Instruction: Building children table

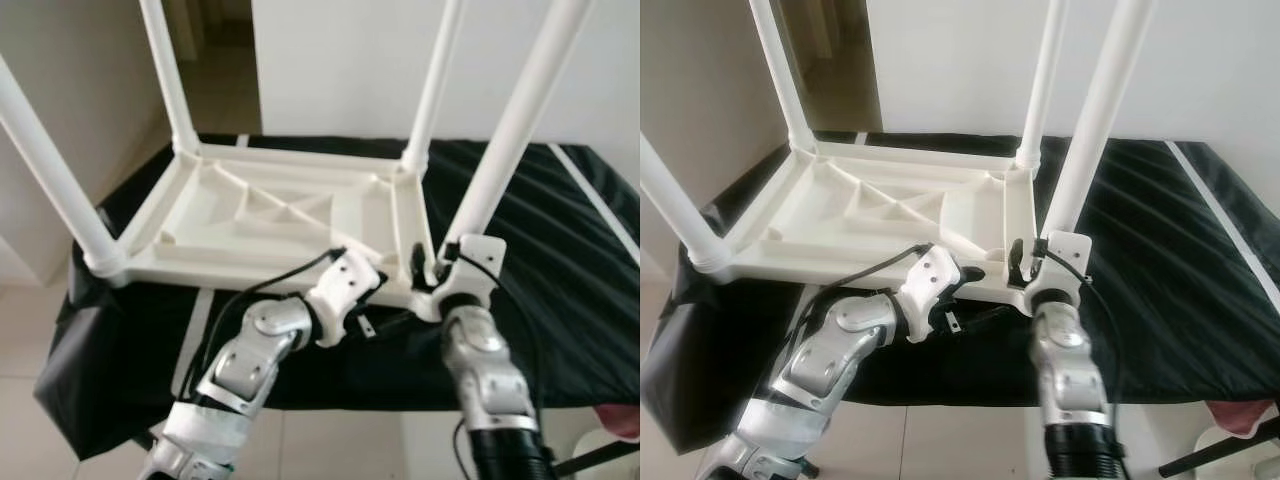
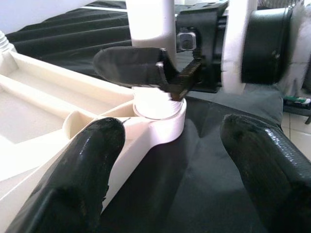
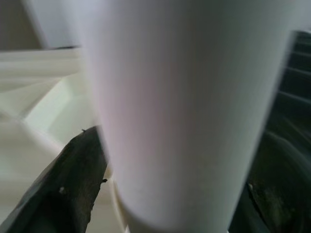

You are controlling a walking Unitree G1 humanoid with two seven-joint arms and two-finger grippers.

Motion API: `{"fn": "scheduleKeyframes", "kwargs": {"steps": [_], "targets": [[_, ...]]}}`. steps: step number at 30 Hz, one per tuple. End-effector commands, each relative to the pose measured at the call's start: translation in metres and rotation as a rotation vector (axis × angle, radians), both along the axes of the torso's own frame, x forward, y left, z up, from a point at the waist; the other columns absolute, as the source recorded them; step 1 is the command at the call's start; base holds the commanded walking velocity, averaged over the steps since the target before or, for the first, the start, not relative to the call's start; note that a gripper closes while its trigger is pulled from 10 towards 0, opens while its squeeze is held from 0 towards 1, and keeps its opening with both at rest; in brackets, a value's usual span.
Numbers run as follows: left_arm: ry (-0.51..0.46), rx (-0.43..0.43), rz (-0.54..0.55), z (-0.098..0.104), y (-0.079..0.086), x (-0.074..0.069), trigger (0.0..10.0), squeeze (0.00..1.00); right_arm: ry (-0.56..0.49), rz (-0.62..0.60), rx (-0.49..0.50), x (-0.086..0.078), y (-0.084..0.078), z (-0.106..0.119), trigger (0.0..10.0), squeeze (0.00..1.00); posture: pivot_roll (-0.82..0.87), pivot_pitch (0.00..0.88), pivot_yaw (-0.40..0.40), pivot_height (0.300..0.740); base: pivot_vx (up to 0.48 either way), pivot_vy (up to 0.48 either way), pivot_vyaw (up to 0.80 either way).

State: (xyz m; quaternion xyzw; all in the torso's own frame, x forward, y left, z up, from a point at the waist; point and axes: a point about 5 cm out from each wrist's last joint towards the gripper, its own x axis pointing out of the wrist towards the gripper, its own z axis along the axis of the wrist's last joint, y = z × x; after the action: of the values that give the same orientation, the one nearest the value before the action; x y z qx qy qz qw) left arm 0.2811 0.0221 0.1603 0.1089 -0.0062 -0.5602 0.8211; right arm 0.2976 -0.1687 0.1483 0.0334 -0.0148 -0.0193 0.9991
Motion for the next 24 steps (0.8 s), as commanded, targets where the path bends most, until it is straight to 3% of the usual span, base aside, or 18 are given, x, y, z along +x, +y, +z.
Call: {"fn": "scheduleKeyframes", "kwargs": {"steps": [1, 8, 12, 16, 24], "targets": [[-0.018, 0.007, 0.049, -0.001, 0.002, 0.001, 10.0, 0.00, 0.011, 0.059, 0.008, -0.001, -0.008, -0.001, 10.0, 0.00, 0.05, 0.000, -0.046, 0.740, 0.000, 0.000, 0.00], [-0.020, 0.009, 0.057, -0.002, 0.004, 0.000, 10.0, 0.00, 0.009, 0.277, -0.137, 0.000, -0.026, 0.003, 10.0, 0.00, 0.06, 0.000, -0.057, 0.740, 0.000, 0.000, 0.00], [-0.021, 0.010, 0.058, -0.002, 0.004, 0.000, 10.0, 0.00, 0.014, 0.325, -0.163, 0.000, -0.028, 0.003, 10.0, 0.00, 0.06, 0.000, -0.058, 0.740, 0.000, 0.000, 0.00], [-0.027, 0.011, 0.068, -0.002, 0.005, 0.002, 10.0, 0.00, 0.050, 0.493, -0.214, 0.002, -0.028, 0.000, 10.0, 0.00, 0.07, 0.000, -0.056, 0.740, 0.000, 0.000, 0.00], [-0.035, 0.013, 0.068, 0.000, 0.004, 0.004, 10.0, 0.00, 0.090, 0.550, -0.261, 0.010, -0.031, -0.011, 10.0, 0.00, 0.07, 0.000, -0.050, 0.740, 0.000, 0.000, 0.00]]}}
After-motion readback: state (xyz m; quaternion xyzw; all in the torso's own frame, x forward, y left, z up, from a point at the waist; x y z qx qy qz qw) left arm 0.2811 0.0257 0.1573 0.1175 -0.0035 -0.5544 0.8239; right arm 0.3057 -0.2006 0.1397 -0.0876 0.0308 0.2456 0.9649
